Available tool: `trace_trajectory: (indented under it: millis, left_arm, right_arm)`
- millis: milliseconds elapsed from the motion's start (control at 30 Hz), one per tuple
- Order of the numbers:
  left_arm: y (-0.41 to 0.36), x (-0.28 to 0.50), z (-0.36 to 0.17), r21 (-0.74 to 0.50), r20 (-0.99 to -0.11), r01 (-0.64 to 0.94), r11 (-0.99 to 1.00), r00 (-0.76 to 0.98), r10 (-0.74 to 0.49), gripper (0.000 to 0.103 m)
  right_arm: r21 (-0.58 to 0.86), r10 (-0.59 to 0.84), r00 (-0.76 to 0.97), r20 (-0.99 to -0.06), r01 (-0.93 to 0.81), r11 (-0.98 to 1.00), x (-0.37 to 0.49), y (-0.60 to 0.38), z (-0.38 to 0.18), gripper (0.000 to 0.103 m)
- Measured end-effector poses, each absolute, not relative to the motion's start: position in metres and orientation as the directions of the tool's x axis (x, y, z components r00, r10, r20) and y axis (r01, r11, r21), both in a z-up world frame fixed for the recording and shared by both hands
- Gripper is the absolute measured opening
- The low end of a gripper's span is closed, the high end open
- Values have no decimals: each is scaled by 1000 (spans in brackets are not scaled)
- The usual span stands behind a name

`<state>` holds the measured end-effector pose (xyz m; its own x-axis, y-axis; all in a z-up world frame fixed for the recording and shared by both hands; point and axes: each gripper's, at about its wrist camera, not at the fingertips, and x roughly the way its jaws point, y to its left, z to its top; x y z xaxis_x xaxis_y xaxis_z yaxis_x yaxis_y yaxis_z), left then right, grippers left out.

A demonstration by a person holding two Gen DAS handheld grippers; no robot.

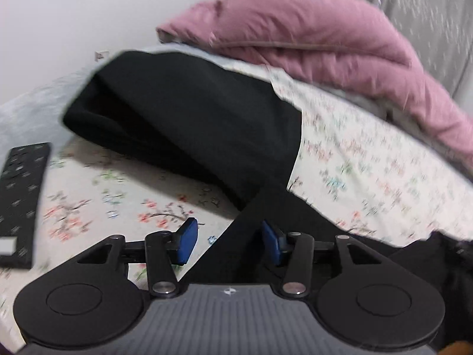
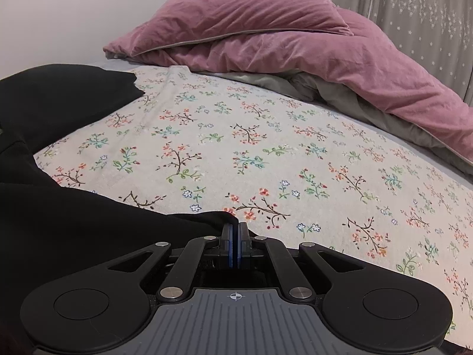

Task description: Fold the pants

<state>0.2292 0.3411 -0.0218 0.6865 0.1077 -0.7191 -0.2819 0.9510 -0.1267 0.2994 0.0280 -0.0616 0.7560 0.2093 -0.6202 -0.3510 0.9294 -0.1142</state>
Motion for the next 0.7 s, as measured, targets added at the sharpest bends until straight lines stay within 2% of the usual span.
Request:
trace_trajectory:
  millis: [167,200,233,267,367,500,700]
  left_arm:
    - [350,243,-31,-256,-683,-207,944,730,-25,73]
    - [350,246,-33,-272,-681,-193,943,730,-47,64]
    - [349,246,-34,-279,-685,-185,942,726,-60,41]
    - [347,247,-36,-286,-688,-177,942,721,-74,27]
    - [343,243,-37,-309,-664,-222,925,746,-43,28]
    - [348,225,-27,-312,-588,-329,891,804,91,27]
    - [332,239,-58,-210,-630,-382,900,757,174,30]
  right_arm:
    - [-115,221,749,-625,-367,923,299,28,-63,2]
    - [-115,222,748,-625,-369,922,299,27,-64,2]
    - [-114,223,748,-626,-370,922,300,27,-65,2]
    - [-113,223,747,-626,-371,922,300,27,-65,2]
    - [-114,223,752,-620,-367,923,299,27,-67,1]
    - [-161,195,792,-579,-345,925,289,28,-67,0]
    - [-178,168,796,-582,-326,928,291,34,-73,0]
